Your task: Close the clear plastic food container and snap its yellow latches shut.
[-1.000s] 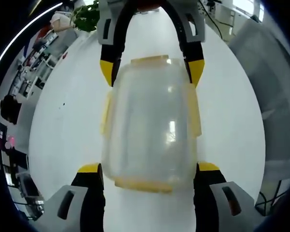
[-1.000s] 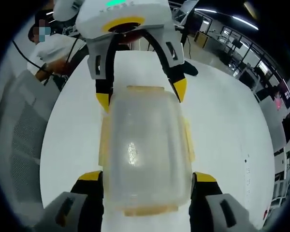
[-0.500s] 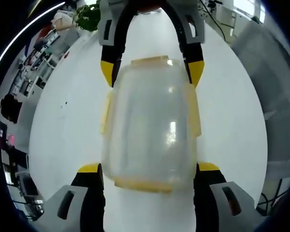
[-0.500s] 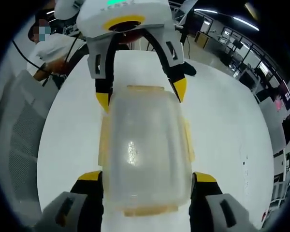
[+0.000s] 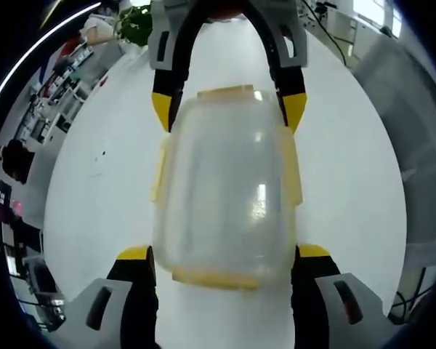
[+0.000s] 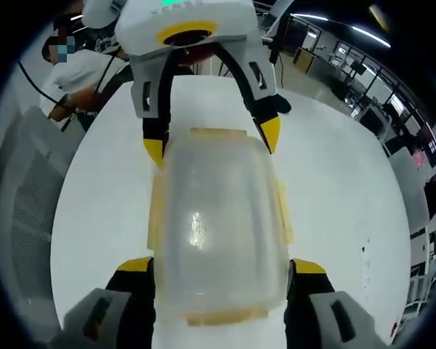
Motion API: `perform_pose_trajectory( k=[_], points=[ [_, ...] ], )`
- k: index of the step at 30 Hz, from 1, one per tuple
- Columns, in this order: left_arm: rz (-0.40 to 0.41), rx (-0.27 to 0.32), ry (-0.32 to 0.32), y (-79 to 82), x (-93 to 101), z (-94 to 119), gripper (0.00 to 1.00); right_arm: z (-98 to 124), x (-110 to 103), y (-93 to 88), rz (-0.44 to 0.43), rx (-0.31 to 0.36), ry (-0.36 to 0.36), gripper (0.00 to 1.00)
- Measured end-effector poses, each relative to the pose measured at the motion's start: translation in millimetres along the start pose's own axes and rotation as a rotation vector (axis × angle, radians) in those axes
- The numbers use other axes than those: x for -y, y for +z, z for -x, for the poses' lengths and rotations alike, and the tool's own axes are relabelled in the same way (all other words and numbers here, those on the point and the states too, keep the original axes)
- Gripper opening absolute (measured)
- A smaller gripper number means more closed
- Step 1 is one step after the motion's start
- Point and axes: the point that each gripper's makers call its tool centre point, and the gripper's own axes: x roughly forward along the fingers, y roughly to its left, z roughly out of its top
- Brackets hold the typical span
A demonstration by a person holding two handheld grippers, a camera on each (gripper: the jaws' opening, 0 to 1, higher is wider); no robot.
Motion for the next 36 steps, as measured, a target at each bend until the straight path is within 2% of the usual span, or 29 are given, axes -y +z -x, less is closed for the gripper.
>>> perform_pose_trajectory(
  k=[15,18,20,23,30,32,36],
  points=[
    [0.000,0.000,0.017,0.6,-3.3,0,0.74,0,4,-0.4,0.013,0.008,0.004,0.74],
    [-0.009,0.026,0.038,2.3,-4.5,2,0.73,3,0,0.1,0.015,0.014,0.006,0.78],
    [-0.008,0.045,0.061,4.1,-6.3,6,0.77,6,2,2.2,0.022,0.032,-0.018,0.77],
    [-0.004,0.040,0.076,0.7,-8.0,9,0.77,10,-1,3.4,0.021,0.049,-0.029,0.75],
    [0.011,0.043,0.089,1.1,-6.1,15,0.75,16,-4,0.1,0.009,0.052,-0.058,0.70],
    [0.014,0.049,0.095,3.1,-6.3,17,0.75,18,-5,-2.4,-0.001,0.048,-0.064,0.72],
    [0.029,0.056,0.103,4.6,-5.6,21,0.75,25,-5,-4.9,-0.013,0.050,-0.082,0.71]
  ],
)
